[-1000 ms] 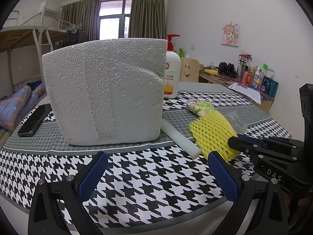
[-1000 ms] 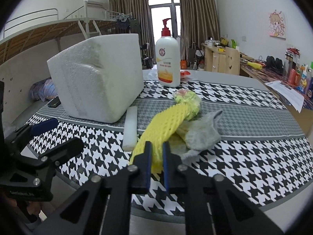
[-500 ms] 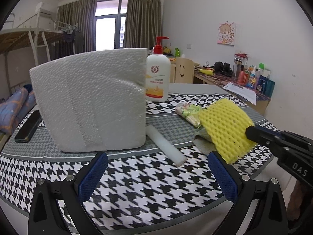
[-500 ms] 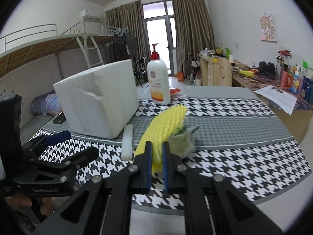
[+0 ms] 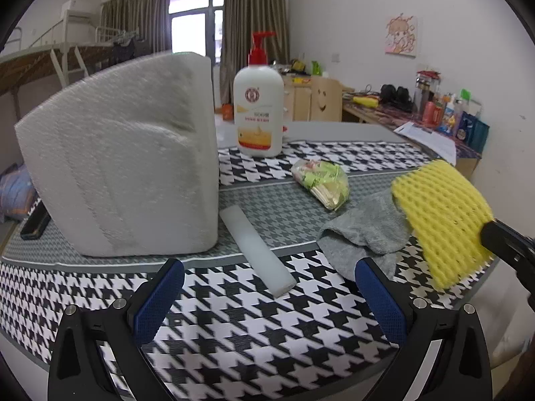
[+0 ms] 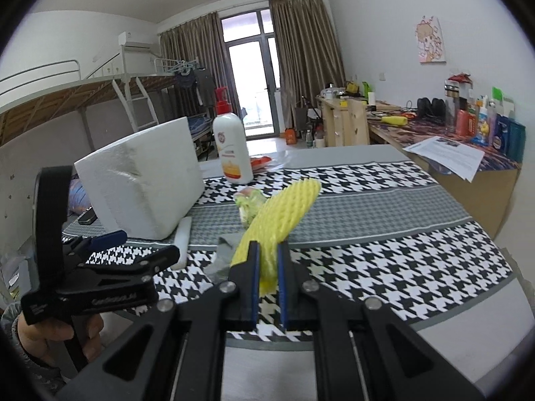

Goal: Organize soft objects
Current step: 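Lift the yellow foam net up off the table with the right tool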

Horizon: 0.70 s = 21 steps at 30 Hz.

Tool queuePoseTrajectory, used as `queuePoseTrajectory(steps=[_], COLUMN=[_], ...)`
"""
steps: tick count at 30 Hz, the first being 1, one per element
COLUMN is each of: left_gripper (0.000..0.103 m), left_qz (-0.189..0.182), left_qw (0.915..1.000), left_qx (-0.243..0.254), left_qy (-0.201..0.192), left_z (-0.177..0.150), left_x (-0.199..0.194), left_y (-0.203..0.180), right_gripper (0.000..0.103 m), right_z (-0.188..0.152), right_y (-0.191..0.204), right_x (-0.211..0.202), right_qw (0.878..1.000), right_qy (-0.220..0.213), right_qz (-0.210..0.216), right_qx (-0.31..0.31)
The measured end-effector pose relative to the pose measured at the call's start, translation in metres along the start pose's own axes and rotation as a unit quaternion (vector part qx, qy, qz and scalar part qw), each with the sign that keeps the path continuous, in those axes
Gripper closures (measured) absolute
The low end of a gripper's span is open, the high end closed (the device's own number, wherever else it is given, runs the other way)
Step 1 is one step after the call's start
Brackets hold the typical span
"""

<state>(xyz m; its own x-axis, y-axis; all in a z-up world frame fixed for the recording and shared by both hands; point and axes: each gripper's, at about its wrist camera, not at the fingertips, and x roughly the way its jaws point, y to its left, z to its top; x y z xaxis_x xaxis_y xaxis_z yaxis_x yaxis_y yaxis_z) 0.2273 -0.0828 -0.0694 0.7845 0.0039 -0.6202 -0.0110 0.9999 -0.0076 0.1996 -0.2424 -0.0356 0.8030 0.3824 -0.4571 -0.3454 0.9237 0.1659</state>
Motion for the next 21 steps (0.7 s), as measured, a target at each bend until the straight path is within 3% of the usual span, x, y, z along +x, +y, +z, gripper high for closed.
queuePoseTrajectory(steps=[4,12,16,21], left_gripper=[0.007,0.032,0.037,0.058], left_qz=[0.013,0.038,0.054,0.055], left_qw=[0.9995,0.9941,0.9931,0.9934], left_qx=[-0.014,-0.045,-0.036,-0.025], left_qy=[0.027,0.091,0.097,0.098], left_z=[0.002,0.004,0.004,0.008], left_x=[0.016,0.043,0.045,0.049], left_y=[-0.006,-0.001,-0.004,-0.012], right_gripper=[0.091,0.091,0.091,0.091], right_z=[-0.001,-0.003,-0.006,-0.007], right_y=[-0.011,-0.023,-0.024,-0.025], right_x=[-0.002,-0.006,-0.006,-0.008], right_qw=[1.000,1.000,1.000,1.000], right_qy=[-0.001,-0.005,-0.007,-0.010], right_qz=[-0.001,0.005,0.013,0.022], right_qx=[0.007,0.016,0.019,0.020])
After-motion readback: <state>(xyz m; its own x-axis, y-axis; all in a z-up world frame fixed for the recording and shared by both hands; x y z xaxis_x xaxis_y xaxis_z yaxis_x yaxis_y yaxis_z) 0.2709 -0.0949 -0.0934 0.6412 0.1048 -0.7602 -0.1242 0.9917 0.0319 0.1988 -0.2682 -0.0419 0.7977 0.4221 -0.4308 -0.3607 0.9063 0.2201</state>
